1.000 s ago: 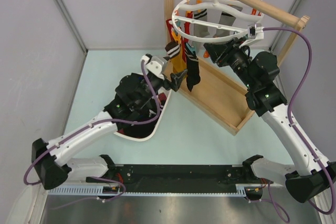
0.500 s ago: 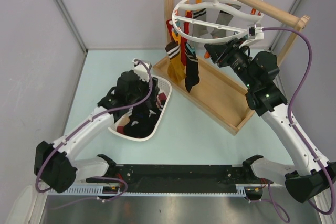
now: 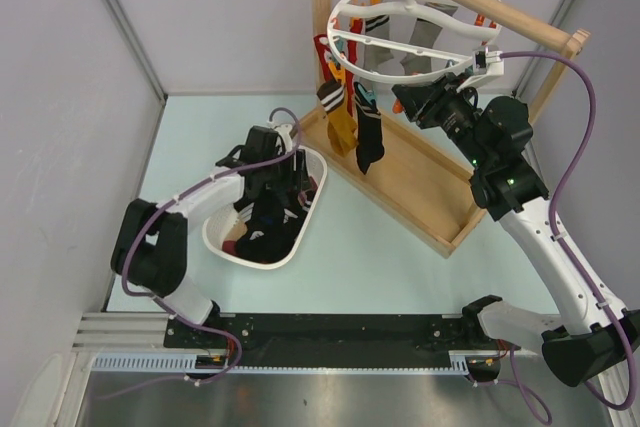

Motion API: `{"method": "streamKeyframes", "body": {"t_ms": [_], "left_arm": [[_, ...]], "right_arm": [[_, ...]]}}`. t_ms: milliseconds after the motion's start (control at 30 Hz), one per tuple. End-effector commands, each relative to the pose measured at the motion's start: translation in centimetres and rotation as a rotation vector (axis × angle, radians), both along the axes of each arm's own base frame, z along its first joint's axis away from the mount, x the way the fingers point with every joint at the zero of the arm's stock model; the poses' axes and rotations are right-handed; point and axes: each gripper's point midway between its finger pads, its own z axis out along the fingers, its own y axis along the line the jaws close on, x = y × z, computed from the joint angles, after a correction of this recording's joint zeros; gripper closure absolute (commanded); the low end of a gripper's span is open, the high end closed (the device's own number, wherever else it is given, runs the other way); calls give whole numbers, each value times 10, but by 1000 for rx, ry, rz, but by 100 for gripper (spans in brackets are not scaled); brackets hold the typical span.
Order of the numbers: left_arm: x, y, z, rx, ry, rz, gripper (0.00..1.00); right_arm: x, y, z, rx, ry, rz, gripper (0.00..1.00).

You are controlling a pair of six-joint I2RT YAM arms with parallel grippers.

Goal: Clip the socks to the hanger
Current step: Pick up the sock from the bin.

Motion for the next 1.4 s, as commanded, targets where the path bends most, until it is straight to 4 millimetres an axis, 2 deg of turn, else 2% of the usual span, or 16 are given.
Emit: {"method": "streamKeyframes", "body": {"t_ms": [0, 33, 233, 633, 800, 967, 1033, 1067, 1133, 1167, 1200, 1267, 1367], "left_arm": [[13, -19, 11, -131, 56, 13, 37], [13, -20, 4, -130, 80, 14, 37], [16, -25, -10, -136, 125, 16, 43], [-8, -30, -34, -167, 259, -24, 44], [-9, -28, -38, -177, 281, -22, 56], [-8, -27, -41, -184, 291, -18, 64], [-9, -28, -41, -188, 293, -22, 70], [-9, -28, -41, -189, 295, -21, 76], [-9, -27, -39, -190, 292, -20, 84], [-8, -26, -37, -193, 287, -16, 93], [-6, -24, -30, -194, 264, -14, 98], [-4, -19, -20, -188, 232, -6, 100], [5, -11, 13, -167, 106, -7, 100]], "right_arm": [[-5, -6, 21, 15, -43, -15, 100], [-4, -7, 21, 12, -45, -15, 100], [-5, -8, 22, 12, -45, -20, 100], [-5, -11, 23, 15, -47, -30, 100], [-6, -11, 24, 16, -52, -31, 100], [-5, -13, 24, 17, -51, -35, 100], [-5, -13, 24, 17, -51, -35, 100], [-5, -12, 24, 20, -50, -33, 100], [-4, -12, 24, 18, -49, -33, 100], [-4, -12, 24, 19, -48, -34, 100], [-5, -12, 24, 19, -50, -35, 100], [-5, -12, 24, 19, -50, -35, 100], [-4, -13, 25, 20, -51, -38, 100]]}}
